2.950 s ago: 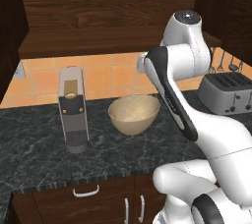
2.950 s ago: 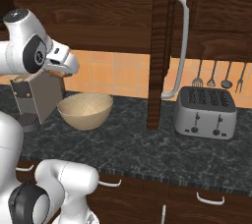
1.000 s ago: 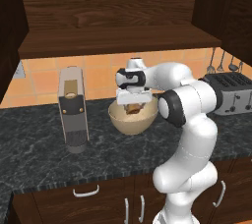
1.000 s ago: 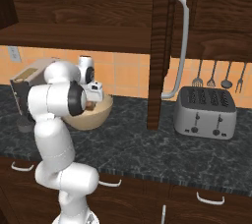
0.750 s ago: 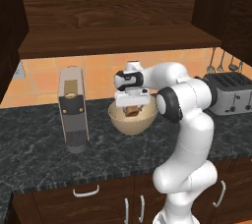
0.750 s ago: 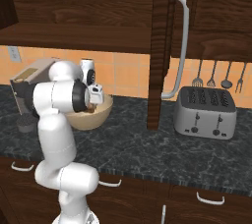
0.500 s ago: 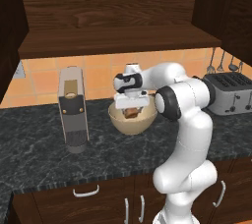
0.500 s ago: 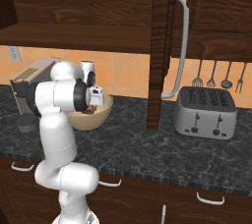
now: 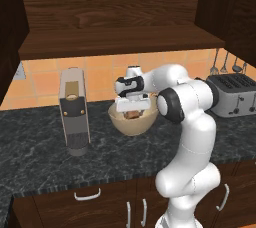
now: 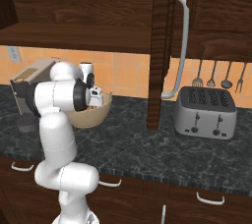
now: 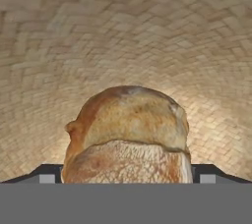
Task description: Open the cabinet, pick up the bread from the cabinet and place it in the basket. Then move the basket to the dining counter.
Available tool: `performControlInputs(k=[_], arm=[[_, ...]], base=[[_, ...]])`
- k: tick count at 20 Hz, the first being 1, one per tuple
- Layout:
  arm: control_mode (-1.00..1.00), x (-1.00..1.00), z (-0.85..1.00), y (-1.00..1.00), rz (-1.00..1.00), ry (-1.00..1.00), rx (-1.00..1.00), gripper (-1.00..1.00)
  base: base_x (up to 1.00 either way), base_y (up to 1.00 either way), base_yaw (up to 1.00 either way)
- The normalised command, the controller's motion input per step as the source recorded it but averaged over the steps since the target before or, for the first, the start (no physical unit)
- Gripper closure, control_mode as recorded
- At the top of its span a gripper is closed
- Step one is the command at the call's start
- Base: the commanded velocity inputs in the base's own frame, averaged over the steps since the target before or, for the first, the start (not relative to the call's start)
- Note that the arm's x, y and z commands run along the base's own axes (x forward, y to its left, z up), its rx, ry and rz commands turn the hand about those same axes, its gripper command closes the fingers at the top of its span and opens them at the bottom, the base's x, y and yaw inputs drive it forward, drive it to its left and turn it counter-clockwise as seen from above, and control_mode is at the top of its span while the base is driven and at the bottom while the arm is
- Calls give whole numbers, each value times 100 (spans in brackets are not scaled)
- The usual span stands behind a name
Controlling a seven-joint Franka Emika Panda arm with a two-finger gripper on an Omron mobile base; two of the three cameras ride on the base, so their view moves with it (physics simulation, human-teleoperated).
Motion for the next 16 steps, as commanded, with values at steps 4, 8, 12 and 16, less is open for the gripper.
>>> performControlInputs(k=[4,8,12,16], arm=[[-100,-16,13,0,0,-1,0,-100],[-100,-37,28,-2,-5,-4,0,-100],[-100,-7,2,-1,-13,-2,0,-100],[-100,-50,41,-37,-16,-8,0,-100]], base=[[0,0,0],[0,0,0],[0,0,0],[0,0,0]])
